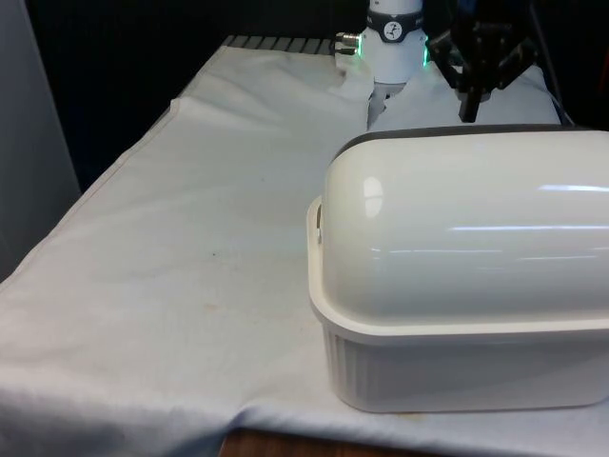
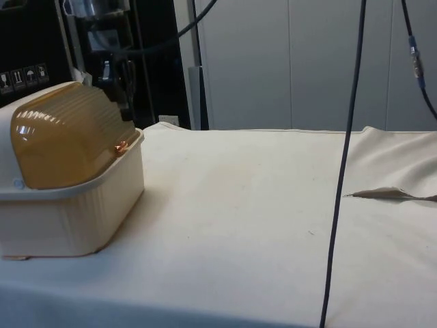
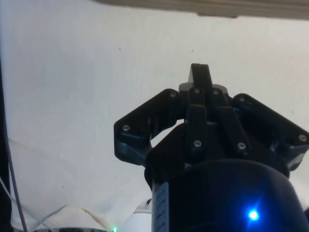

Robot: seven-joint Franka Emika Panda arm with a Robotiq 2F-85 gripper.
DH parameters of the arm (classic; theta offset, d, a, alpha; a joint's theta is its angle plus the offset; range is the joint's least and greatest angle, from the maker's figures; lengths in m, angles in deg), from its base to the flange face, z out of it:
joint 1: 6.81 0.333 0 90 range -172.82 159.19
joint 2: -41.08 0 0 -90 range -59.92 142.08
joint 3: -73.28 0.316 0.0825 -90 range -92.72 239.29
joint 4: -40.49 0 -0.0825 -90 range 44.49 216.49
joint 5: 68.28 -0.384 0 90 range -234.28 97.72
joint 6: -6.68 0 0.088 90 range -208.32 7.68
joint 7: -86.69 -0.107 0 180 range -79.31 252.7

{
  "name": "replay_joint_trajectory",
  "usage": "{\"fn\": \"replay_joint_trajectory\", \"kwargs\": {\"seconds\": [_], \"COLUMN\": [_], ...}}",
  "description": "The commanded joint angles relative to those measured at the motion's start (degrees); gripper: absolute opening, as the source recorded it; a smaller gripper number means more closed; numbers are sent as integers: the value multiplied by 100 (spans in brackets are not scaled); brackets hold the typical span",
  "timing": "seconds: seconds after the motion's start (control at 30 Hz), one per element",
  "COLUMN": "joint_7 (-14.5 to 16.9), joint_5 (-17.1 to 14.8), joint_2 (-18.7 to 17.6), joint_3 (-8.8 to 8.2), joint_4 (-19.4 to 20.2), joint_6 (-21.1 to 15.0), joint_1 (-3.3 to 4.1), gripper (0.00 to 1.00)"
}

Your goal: Open the lid, then close it.

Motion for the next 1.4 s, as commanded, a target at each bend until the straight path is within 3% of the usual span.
{"fn": "replay_joint_trajectory", "kwargs": {"seconds": [0.0, 0.07, 0.4, 0.7, 0.77, 0.8, 0.9, 0.97, 1.07, 1.2, 1.37], "joint_7": [-6, 6, -6, -17, -23, -23, -23, -23, -29, -29, -17], "joint_5": [34, 6, 52, 29, 29, 29, 23, 23, 23, 23, 23], "joint_2": [138, 92, 636, 710, 705, 705, 699, 699, 699, 699, 699], "joint_3": [0, 6, 46, 57, 57, 57, 57, 57, 57, 57, 57], "joint_4": [178, 115, 865, 963, 963, 957, 957, 951, 951, 951, 951], "joint_6": [-80, -6, -218, -206, -201, -195, -189, -189, -183, -183, -178], "joint_1": [17, 0, 11, 6, 6, 6, 6, 6, 6, 6, 6], "gripper": [0, 0, 0, 2, 9, 19, 33, 37, 52, 77, 96]}}
